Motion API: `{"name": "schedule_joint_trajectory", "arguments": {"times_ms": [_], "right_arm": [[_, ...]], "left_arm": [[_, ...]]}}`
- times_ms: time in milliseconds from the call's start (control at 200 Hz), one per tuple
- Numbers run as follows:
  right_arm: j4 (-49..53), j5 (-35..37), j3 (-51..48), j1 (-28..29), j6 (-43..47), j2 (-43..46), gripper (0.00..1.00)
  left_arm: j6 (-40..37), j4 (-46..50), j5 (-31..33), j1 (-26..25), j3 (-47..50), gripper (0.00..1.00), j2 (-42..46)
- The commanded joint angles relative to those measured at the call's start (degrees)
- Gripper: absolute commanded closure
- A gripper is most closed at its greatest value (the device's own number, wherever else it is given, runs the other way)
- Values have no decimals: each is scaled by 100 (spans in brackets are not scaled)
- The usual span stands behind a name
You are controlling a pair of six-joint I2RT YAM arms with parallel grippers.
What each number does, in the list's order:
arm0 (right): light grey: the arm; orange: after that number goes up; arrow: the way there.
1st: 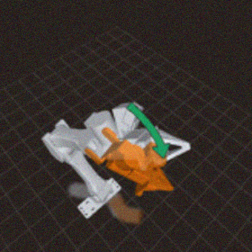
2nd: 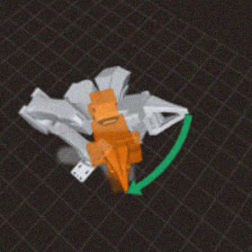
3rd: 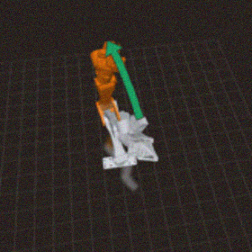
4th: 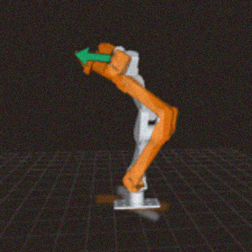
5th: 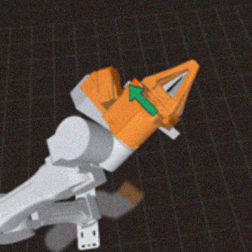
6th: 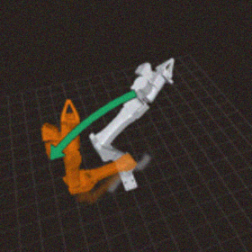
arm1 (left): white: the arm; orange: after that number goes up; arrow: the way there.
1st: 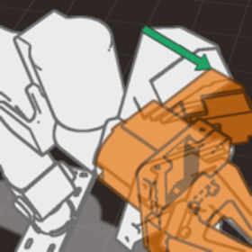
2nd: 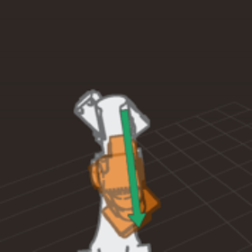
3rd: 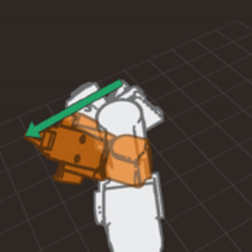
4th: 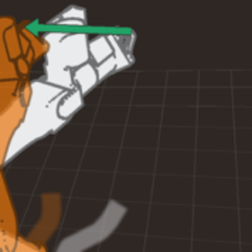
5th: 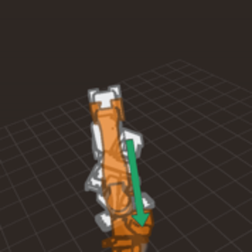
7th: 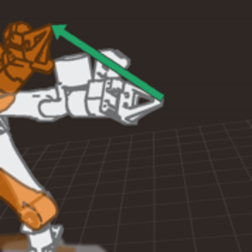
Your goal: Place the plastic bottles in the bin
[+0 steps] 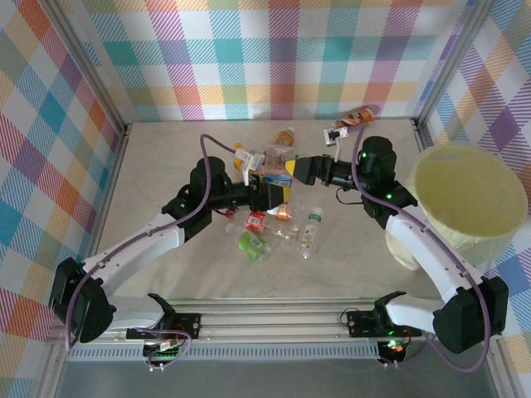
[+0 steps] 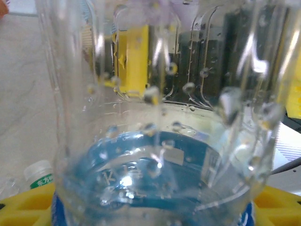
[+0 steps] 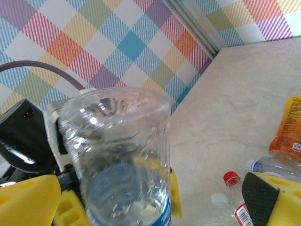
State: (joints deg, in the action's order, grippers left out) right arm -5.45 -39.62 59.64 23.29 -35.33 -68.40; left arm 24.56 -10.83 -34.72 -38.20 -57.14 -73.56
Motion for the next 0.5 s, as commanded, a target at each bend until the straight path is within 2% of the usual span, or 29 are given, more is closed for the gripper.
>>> {"name": "schedule_joint_trajectory", "arguments": {"times_ms": [0,210,495], "right_arm": [[-377,-354,-5,75,97,123,0],[-720,-584,-110,184,285,310,0],[-767,-595,64,306,272,58,0]], "left_arm": [[-147,-612,-182,-91,-116,54,-127],[-48,-613,-683,-143,-338,54,-338],[-21,-837,-878,-265,-440,54,-469]]}}
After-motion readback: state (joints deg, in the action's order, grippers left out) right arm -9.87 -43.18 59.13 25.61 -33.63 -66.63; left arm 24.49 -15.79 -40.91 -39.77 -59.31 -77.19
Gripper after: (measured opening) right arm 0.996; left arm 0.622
